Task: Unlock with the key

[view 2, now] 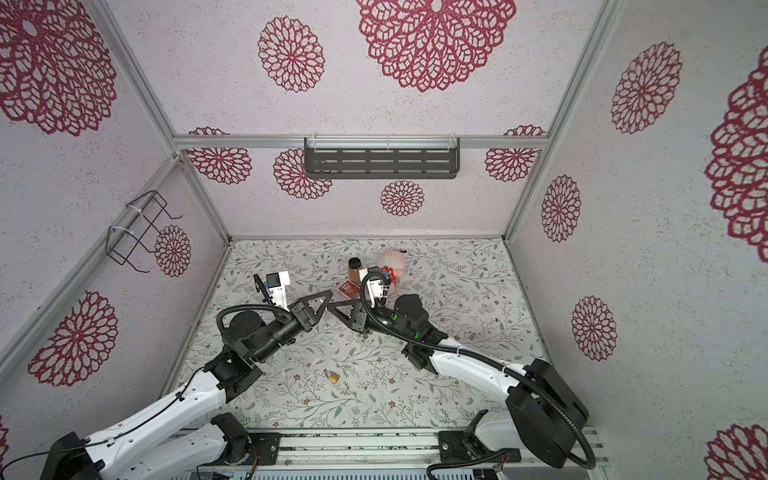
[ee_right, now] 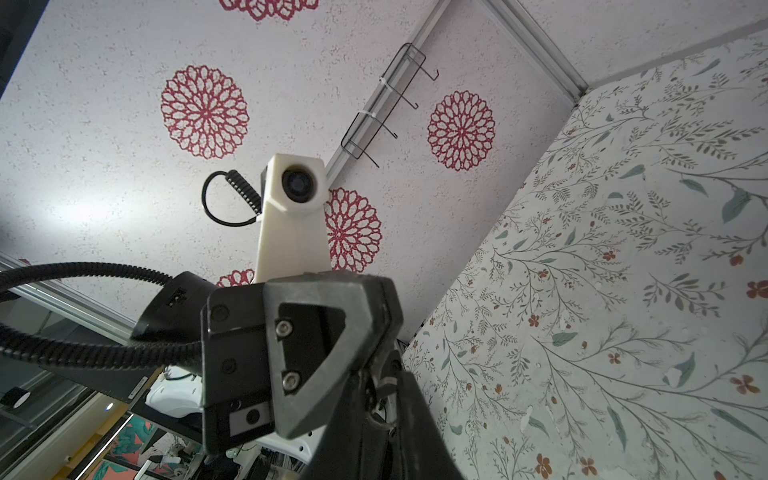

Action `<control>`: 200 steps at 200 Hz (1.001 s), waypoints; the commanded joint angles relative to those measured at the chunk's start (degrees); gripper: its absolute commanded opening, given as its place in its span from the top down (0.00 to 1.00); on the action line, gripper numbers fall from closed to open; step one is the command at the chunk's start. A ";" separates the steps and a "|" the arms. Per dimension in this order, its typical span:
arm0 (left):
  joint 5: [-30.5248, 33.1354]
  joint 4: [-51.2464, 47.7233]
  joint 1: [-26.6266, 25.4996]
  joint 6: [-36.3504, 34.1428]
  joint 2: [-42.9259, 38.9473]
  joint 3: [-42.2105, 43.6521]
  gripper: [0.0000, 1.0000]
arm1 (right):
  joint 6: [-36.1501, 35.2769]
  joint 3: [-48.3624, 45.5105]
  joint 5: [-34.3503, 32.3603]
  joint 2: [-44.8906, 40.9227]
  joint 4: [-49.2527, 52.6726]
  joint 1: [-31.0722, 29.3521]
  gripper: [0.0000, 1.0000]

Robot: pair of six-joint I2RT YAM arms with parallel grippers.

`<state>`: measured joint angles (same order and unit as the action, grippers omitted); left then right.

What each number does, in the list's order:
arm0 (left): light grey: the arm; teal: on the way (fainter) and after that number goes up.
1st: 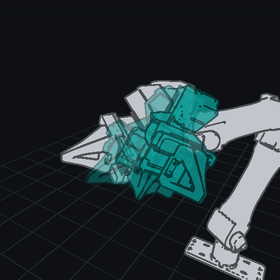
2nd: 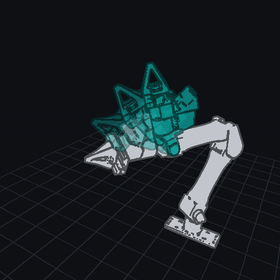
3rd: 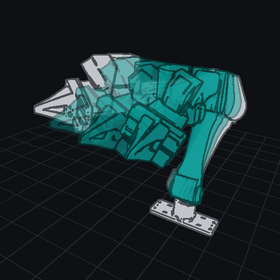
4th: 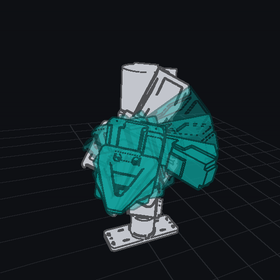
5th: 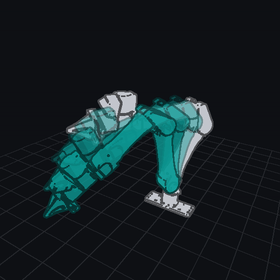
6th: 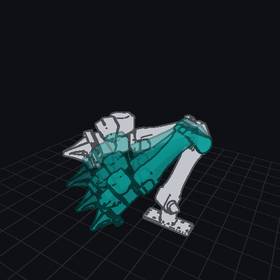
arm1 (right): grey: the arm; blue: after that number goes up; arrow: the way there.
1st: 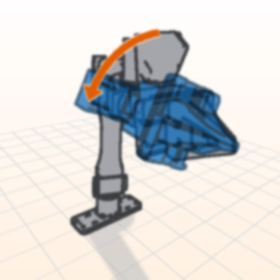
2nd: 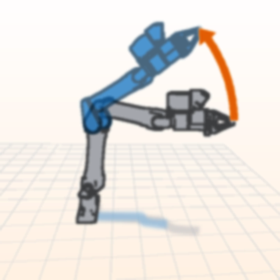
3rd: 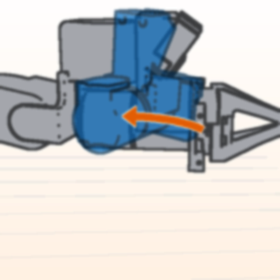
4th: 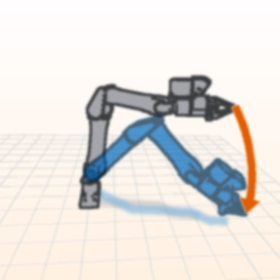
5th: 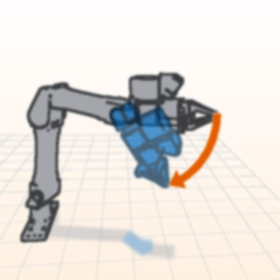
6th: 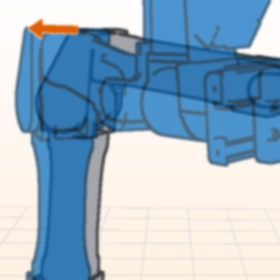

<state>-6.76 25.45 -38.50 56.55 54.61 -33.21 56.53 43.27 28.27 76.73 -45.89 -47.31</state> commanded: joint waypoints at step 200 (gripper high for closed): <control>0.97 -2.16 1.14 0.31 -1.62 -2.03 0.82 | 3.74 -1.08 -1.92 -2.82 -3.35 0.03 1.00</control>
<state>-6.33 24.08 -38.02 57.19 54.19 -34.41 59.24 42.48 26.79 76.29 -47.70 -47.51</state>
